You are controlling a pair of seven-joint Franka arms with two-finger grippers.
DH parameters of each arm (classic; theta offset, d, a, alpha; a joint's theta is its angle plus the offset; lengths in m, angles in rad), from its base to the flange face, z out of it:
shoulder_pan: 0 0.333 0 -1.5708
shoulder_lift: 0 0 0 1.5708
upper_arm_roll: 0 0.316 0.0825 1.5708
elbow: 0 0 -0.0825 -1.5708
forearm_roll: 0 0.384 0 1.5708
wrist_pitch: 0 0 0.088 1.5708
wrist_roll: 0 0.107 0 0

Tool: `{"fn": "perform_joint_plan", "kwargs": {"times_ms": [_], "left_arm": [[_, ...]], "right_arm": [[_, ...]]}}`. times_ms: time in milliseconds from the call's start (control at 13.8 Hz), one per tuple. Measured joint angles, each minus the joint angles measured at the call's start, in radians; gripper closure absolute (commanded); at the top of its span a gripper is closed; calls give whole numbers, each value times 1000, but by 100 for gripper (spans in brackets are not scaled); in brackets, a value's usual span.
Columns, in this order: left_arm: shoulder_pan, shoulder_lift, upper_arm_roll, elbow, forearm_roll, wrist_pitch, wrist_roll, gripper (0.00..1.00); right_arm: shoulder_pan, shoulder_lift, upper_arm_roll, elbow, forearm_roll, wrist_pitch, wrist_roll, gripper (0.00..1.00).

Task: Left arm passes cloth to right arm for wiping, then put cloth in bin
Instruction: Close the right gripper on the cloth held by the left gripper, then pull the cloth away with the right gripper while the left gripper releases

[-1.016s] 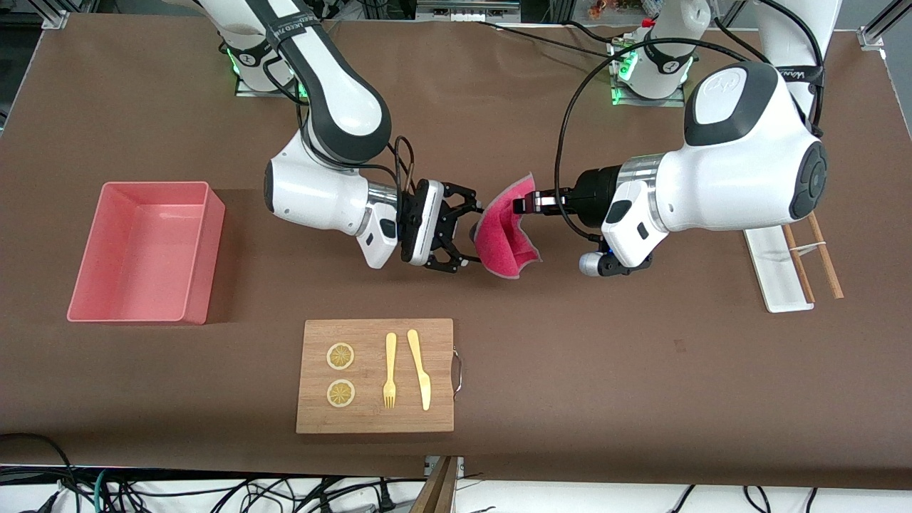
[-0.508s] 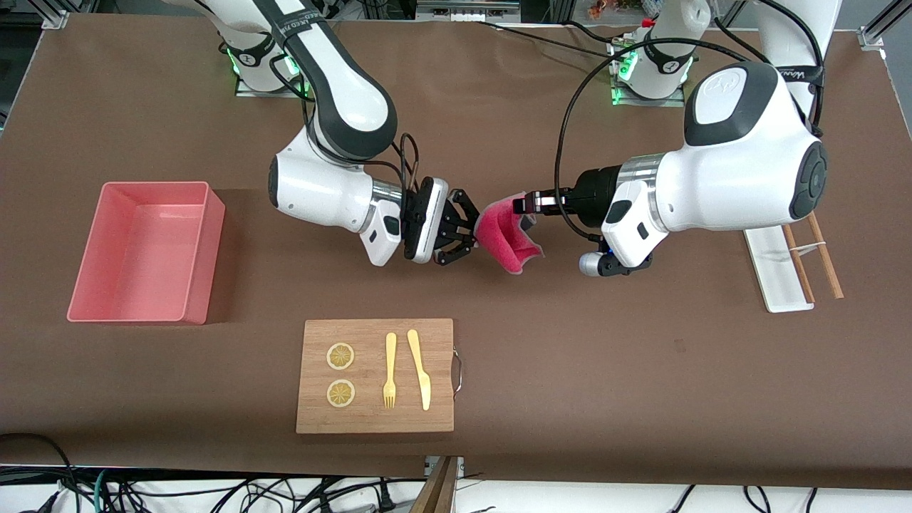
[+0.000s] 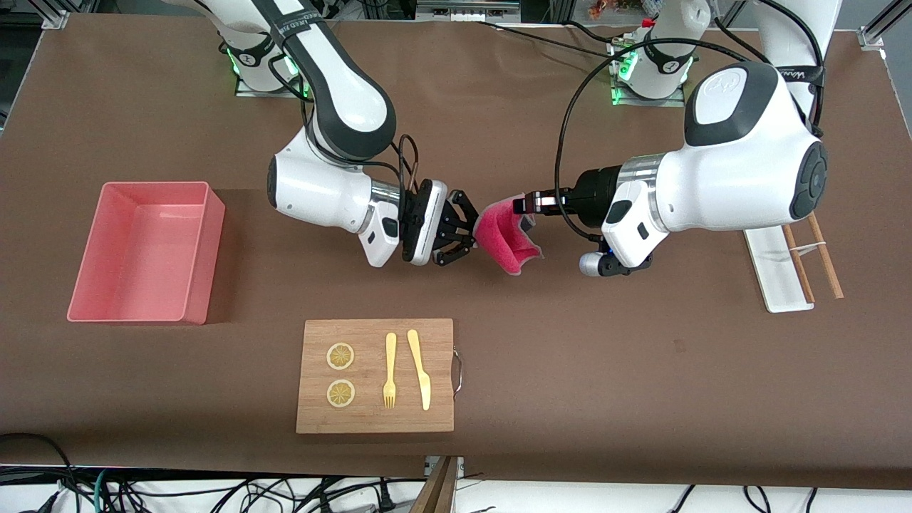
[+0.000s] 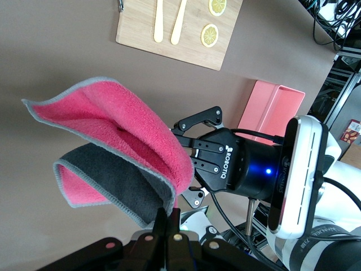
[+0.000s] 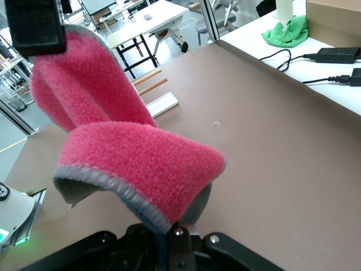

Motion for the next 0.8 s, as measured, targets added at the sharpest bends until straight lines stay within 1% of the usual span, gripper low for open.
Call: {"fn": "perform_joint_plan", "kwargs": {"times_ms": [145, 218, 290, 435, 653, 798], "left_arm": [[0, 0, 0, 0, 0, 0, 0, 100], [0, 0, 0, 0, 0, 0, 0, 78], [0, 0, 0, 0, 0, 0, 0, 1], [2, 0, 1, 0, 0, 1, 0, 0], [9, 0, 2, 0, 0, 1, 0, 0], [10, 0, 2, 0, 0, 1, 0, 0]], "right_arm": [[0, 0, -3, 5, -2, -7, 2, 100], [0, 0, -11, 7, -7, -20, 9, 100], [0, -1, -22, 9, -17, -39, 19, 100], [-2, -4, -36, 13, -45, -65, 44, 100], [-1, -8, -43, 17, -54, -73, 53, 100], [-1, -13, -69, 18, -74, -119, 57, 100]]}}
